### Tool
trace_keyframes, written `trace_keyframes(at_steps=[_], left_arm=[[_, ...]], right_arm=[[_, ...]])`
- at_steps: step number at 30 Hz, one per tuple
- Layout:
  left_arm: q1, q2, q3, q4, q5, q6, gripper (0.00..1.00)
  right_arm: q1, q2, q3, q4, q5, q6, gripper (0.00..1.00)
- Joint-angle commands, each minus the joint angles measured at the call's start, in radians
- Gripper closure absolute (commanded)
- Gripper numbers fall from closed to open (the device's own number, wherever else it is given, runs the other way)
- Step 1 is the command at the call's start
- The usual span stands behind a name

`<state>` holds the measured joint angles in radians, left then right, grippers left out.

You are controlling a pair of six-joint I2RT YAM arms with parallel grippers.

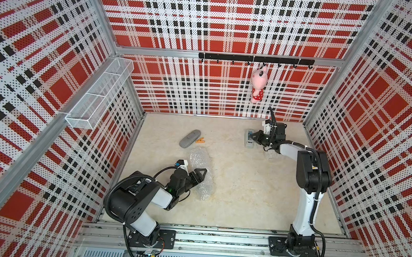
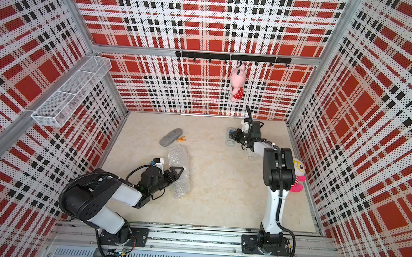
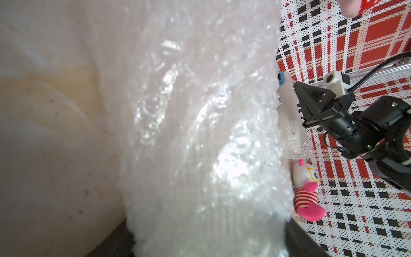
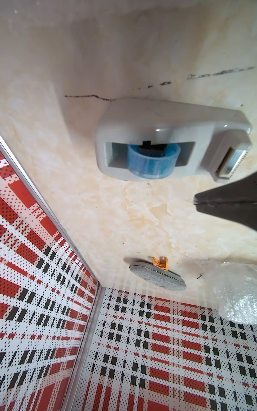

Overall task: Wrap vases in bubble wrap
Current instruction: Tear off the tape using the Tape Cutter.

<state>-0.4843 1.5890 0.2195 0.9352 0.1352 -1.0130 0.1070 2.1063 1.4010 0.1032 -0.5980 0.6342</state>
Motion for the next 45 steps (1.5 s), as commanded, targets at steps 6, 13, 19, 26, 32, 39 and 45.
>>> trace_keyframes(at_steps=[6,13,19,26,32,39,45], left_arm=[[-0.014,0.049,-0.013,-0.131,0.026,0.007,0.57],[-0.013,0.06,-0.003,-0.13,0.029,0.007,0.57],[-0.013,0.06,-0.005,-0.131,0.032,0.007,0.58],[-0.014,0.055,-0.005,-0.131,0.032,0.007,0.58],[-0.013,0.057,-0.005,-0.131,0.034,0.009,0.58],[-0.013,0.057,-0.005,-0.13,0.034,0.008,0.58],[-0.013,0.061,-0.002,-0.13,0.035,0.009,0.58]], right_arm=[[0.004,-0.079,-0.065,0.031,-0.036,-0.009,1.0],[0.003,-0.138,-0.154,0.048,-0.036,-0.021,1.0],[0.007,-0.18,-0.232,0.067,-0.038,-0.028,1.0],[0.011,-0.211,-0.3,0.087,-0.035,-0.032,1.0],[0.02,-0.214,-0.34,0.105,-0.033,-0.033,1.0],[0.026,-0.187,-0.355,0.115,-0.023,-0.037,1.0],[0.024,-0.125,-0.345,0.119,-0.005,-0.057,1.0]])
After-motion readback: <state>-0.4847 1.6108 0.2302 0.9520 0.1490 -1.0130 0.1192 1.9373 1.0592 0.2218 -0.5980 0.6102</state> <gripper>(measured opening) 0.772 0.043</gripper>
